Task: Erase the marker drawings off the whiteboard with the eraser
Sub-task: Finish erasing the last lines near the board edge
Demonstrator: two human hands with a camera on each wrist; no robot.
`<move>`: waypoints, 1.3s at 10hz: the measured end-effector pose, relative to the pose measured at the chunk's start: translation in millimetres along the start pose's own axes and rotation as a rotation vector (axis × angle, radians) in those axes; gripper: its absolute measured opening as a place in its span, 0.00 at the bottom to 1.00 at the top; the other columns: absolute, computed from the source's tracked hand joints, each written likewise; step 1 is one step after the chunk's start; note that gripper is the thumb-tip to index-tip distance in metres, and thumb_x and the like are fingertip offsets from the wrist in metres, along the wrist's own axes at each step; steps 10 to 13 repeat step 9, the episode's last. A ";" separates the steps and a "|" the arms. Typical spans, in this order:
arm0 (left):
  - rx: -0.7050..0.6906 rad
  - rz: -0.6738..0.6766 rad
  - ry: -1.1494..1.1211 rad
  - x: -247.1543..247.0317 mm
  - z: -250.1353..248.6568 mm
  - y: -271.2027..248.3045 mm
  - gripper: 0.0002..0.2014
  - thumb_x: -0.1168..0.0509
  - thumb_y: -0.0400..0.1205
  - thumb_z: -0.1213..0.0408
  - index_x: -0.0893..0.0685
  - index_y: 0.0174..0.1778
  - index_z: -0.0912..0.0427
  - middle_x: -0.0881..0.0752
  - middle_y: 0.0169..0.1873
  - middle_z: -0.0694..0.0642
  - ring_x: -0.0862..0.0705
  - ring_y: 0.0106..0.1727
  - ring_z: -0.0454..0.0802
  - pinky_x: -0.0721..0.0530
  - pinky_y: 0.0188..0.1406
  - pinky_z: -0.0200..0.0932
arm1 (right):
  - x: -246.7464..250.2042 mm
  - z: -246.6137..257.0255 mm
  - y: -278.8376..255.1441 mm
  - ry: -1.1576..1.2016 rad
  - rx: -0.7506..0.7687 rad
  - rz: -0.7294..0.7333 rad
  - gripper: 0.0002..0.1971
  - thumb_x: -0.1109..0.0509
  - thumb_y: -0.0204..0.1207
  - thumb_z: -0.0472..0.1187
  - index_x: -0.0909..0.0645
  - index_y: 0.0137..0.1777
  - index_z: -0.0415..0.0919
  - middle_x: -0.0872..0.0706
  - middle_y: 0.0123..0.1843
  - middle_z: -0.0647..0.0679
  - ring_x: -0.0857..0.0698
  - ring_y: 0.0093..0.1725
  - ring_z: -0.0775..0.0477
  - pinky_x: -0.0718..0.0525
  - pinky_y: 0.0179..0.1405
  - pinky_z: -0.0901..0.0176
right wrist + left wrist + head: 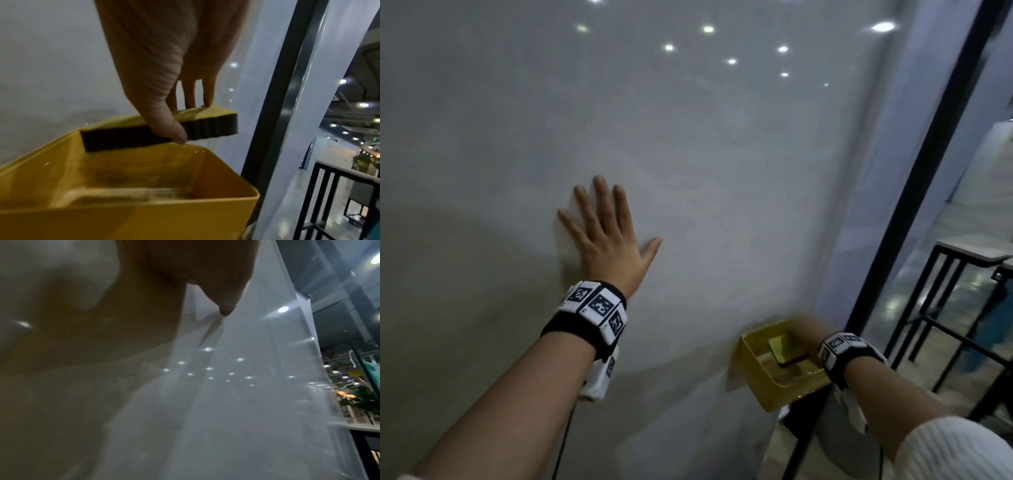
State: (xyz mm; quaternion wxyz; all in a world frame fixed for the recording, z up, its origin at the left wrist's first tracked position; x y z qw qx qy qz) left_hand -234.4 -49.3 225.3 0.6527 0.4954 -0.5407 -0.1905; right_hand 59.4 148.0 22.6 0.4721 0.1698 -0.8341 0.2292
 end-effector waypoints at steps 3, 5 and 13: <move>-0.005 0.023 0.084 -4.5 1.3 1.3 0.49 0.47 0.77 0.32 0.56 0.81 0.65 0.47 0.79 0.75 0.48 0.78 0.79 0.58 0.70 0.76 | -43.9 31.9 27.5 0.154 -0.017 0.206 0.18 0.35 0.79 0.43 0.24 0.69 0.43 0.24 0.71 0.42 0.25 0.70 0.39 0.24 0.67 0.46; 0.028 0.089 0.133 -5.7 4.6 -1.5 0.48 0.53 0.76 0.31 0.56 0.81 0.64 0.44 0.79 0.75 0.46 0.78 0.78 0.57 0.71 0.75 | -72.1 33.0 26.0 0.194 -0.032 0.271 0.19 0.28 0.69 0.56 0.17 0.59 0.54 0.15 0.62 0.51 0.17 0.52 0.46 0.18 0.53 0.55; -0.162 0.630 0.300 43.0 28.4 -13.1 0.40 0.54 0.81 0.34 0.61 0.83 0.48 0.70 0.80 0.56 0.67 0.82 0.57 0.61 0.79 0.62 | 114.8 77.5 -19.5 0.431 0.090 -0.056 0.17 0.29 0.74 0.46 0.18 0.62 0.46 0.16 0.65 0.48 0.17 0.62 0.48 0.23 0.52 0.64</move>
Point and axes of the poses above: each hand's wrist, its own y-axis towards the middle knuckle, its own x-axis out of the back of the hand, z = x × y, the point moved 9 cm from there along y, towards the middle knuckle
